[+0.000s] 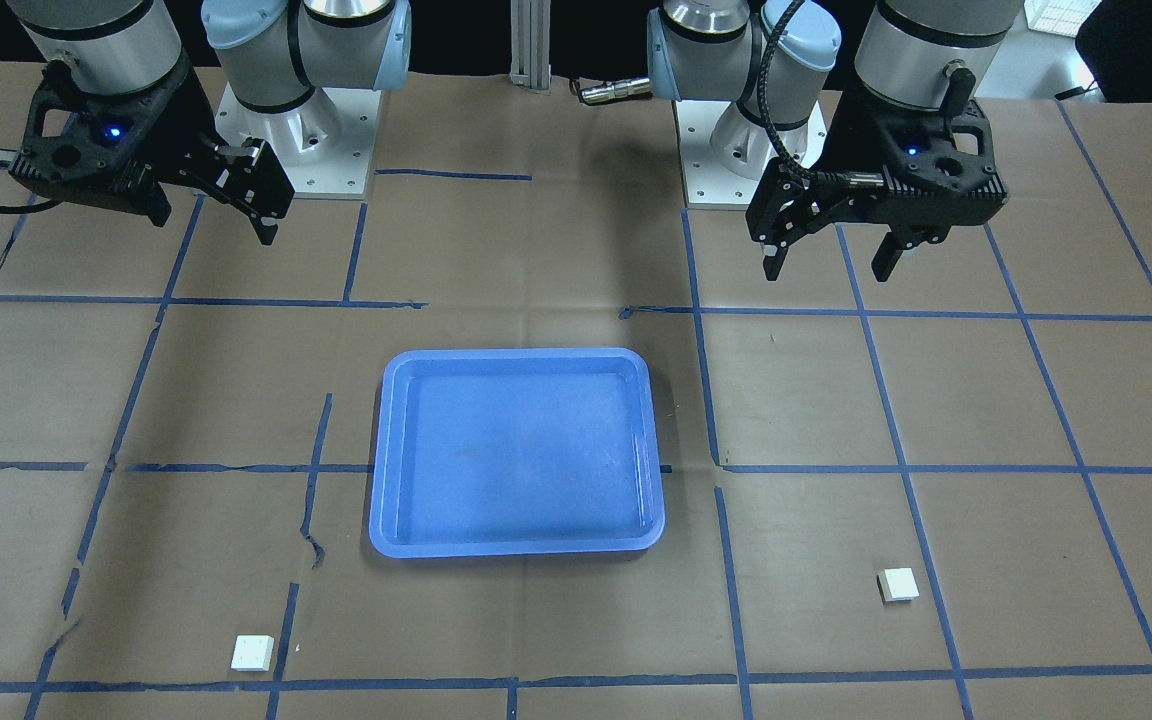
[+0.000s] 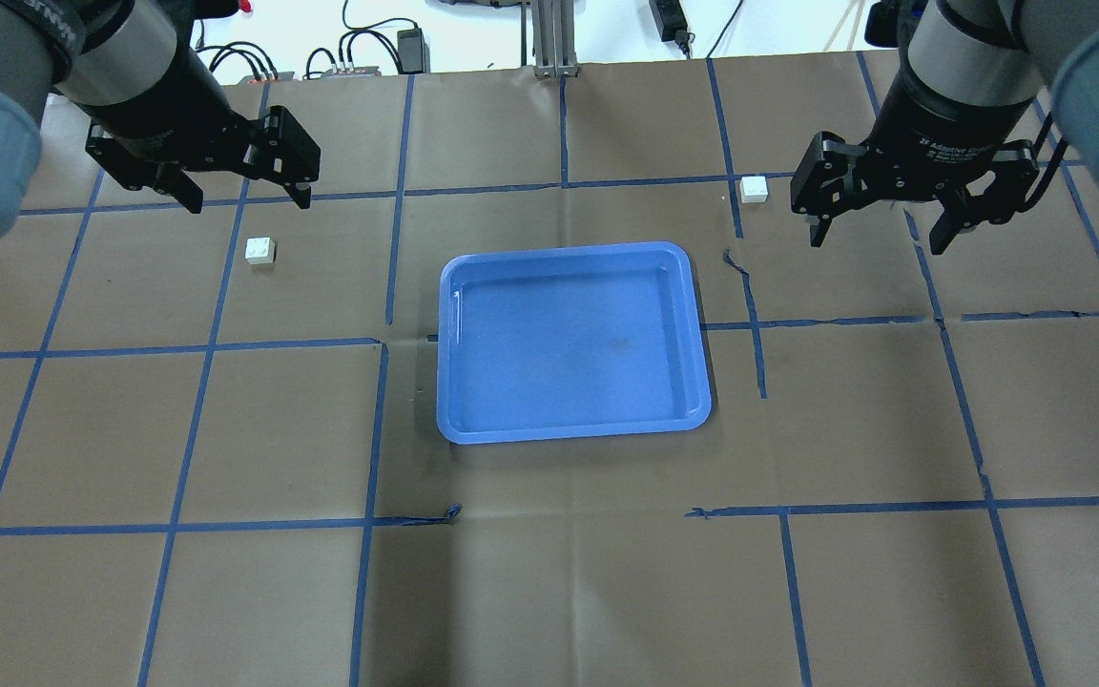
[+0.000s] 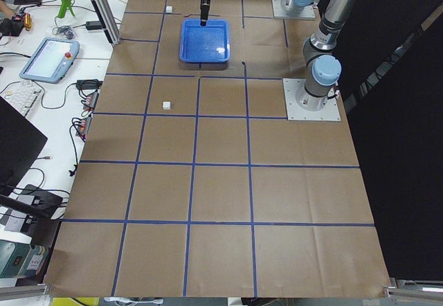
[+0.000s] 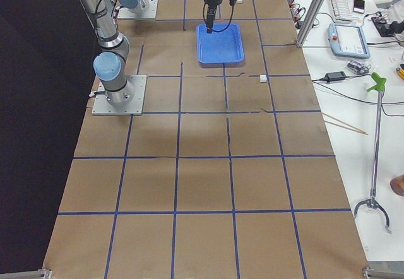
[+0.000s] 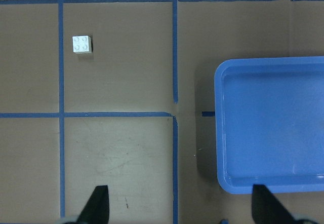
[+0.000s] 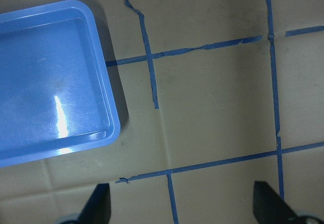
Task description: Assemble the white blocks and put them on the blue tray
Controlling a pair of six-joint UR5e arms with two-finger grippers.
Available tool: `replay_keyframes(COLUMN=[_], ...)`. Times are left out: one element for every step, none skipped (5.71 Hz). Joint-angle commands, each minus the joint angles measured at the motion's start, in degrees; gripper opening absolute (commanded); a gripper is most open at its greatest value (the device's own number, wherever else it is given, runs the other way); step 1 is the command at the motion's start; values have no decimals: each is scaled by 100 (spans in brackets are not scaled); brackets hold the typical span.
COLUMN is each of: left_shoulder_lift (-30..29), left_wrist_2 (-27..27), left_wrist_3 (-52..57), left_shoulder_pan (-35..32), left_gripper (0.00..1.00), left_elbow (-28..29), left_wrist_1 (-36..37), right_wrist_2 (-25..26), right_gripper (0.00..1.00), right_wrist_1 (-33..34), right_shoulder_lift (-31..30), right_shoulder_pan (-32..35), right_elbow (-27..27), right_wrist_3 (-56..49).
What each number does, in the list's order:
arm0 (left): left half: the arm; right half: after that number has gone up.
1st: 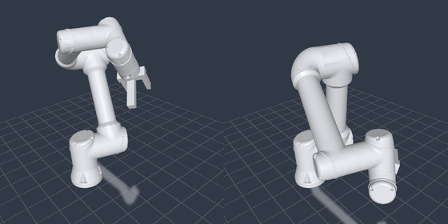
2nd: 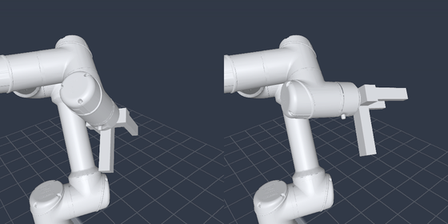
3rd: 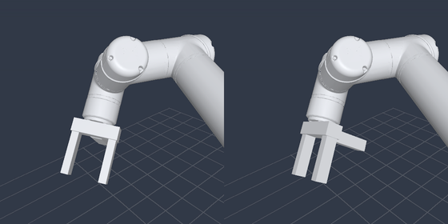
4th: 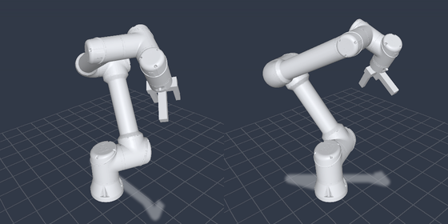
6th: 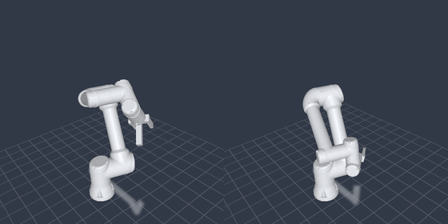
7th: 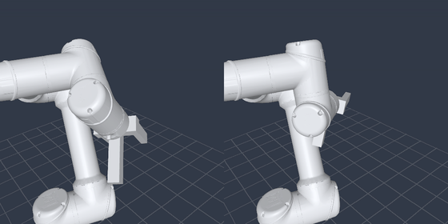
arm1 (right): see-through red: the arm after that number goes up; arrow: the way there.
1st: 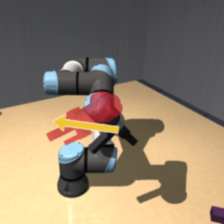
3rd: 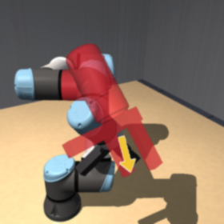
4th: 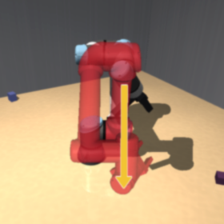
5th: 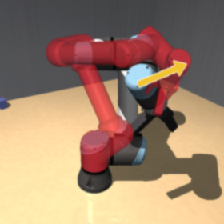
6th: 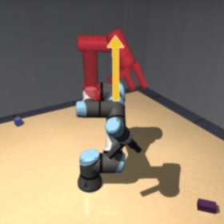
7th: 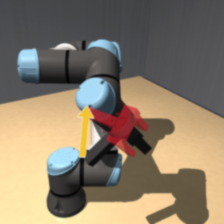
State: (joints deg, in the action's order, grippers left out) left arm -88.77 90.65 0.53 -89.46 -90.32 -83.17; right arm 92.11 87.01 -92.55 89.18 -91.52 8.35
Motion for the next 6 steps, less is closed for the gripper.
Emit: replay_keyframes(left_shoulder_lift=[-9,-9,-9,17,26,26], left_wrist_2=[-38,-30,-29,-29,-29,-29], left_wrist_3=[0,0,0,9,9,366], left_shoulder_pan=[-1,8,25,8,43,269], left_gripper=[99,99,99,99,99,99], left_elbow=[24,41,67,85,94,33], left_wrist_1=[2,2,2,-76,-147,-156], right_wrist_2=[0,0,-17,-26,-52,-70], right_gripper=[100,100,100,100,100,100], right_wrist_1=[-60,-70,-70,-52,44,88], right_shoulder_lift=[0,0,26,35,61,96], right_shoulder_pan=[12,12,20,20,29,29], right_elbow=[-6,-6,-6,3,3,3], right_wrist_3=[9,-35,-79,-401,-1214,-2161])
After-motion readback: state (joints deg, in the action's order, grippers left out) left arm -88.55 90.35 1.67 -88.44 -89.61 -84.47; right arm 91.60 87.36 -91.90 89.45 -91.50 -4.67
